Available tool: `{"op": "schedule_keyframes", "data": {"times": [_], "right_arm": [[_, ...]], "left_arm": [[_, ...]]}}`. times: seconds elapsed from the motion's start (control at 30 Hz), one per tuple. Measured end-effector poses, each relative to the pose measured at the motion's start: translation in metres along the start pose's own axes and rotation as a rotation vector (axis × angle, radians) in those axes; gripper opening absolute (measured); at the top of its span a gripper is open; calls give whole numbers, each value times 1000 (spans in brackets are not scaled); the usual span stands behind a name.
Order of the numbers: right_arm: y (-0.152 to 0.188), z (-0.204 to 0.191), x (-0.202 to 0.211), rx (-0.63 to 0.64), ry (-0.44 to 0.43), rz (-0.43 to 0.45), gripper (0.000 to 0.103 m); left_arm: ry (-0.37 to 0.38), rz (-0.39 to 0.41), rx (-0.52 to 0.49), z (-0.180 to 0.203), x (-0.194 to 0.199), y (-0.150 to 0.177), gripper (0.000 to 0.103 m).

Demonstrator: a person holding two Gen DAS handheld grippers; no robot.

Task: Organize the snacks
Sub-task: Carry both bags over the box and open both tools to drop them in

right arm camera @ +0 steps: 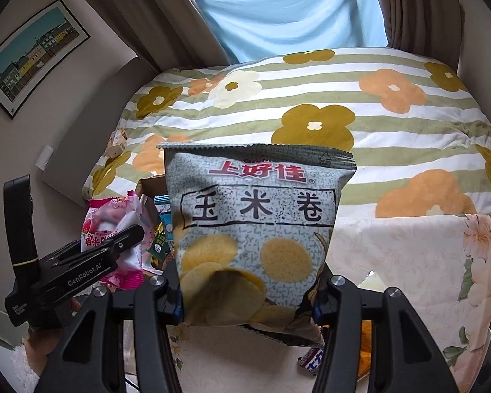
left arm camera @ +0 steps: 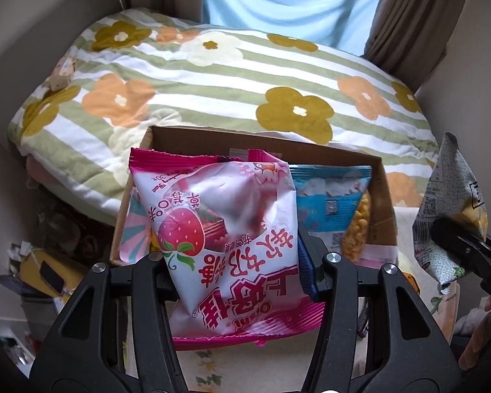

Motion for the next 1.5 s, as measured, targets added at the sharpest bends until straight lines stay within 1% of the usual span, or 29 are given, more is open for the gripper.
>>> {"op": "schedule_keyframes", "data": {"times": [0.13, 0.23, 0.27, 0.33, 0.37, 0.4, 0.47, 0.67, 0.83, 1.03, 1.07, 1.13, 1.17, 1.2, 1.5], "right_arm": [[-4, -4, -13, -13, 21, -17, 50], [-8, -9, -17, -10, 32, -21, 50], [-9, -12, -17, -6, 32, -21, 50], [-11, -17, -17, 3, 31, -21, 50], [-13, -21, -19, 9, 30, -22, 50], [-15, -24, -20, 15, 27, -22, 50], [-19, -31, -23, 33, 23, -24, 50], [-34, -64, -34, 119, -9, -34, 50], [-48, -97, -48, 206, -31, -44, 50], [-53, -126, -73, 245, -79, -84, 51], [-53, -130, -76, 245, -91, -81, 53], [-54, -133, -77, 236, -96, -61, 71], [-54, -133, -76, 230, -101, -54, 88], [-53, -132, -74, 219, -109, -46, 93], [-38, -97, -46, 159, -101, -14, 93]], "left_arm": [[-1, -29, 30, -26, -23, -6, 49], [-10, -19, 50, -39, -30, -7, 49], [-14, -14, 54, -43, -31, -8, 52], [4, -20, 51, -45, -35, -9, 76], [8, -16, 47, -45, -35, -9, 96], [-1, -3, 41, -46, -33, -8, 103], [-13, 9, 17, -45, -30, -7, 103], [-67, -10, -43, -46, -26, 9, 103], [-72, -3, -51, -48, -15, 18, 103], [-62, -8, -48, -45, -6, 30, 103], [-58, -13, -48, -45, -6, 32, 103], [-59, -19, -52, -43, -5, 36, 103], [-57, -20, -55, -41, -5, 38, 103], [-54, -22, -57, -40, -5, 40, 103], [-37, -25, -62, -26, -2, 54, 103]]}}
Point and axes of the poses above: each gripper's, at about its wrist camera, not at the fingertips, and x roughly against the way its jaws point, z to its right, y to its underside, the point moved 8 cm from there along -x, roughly the way its jaws point, and after that the axes turned 6 degrees about y, right-handed, at the moved point
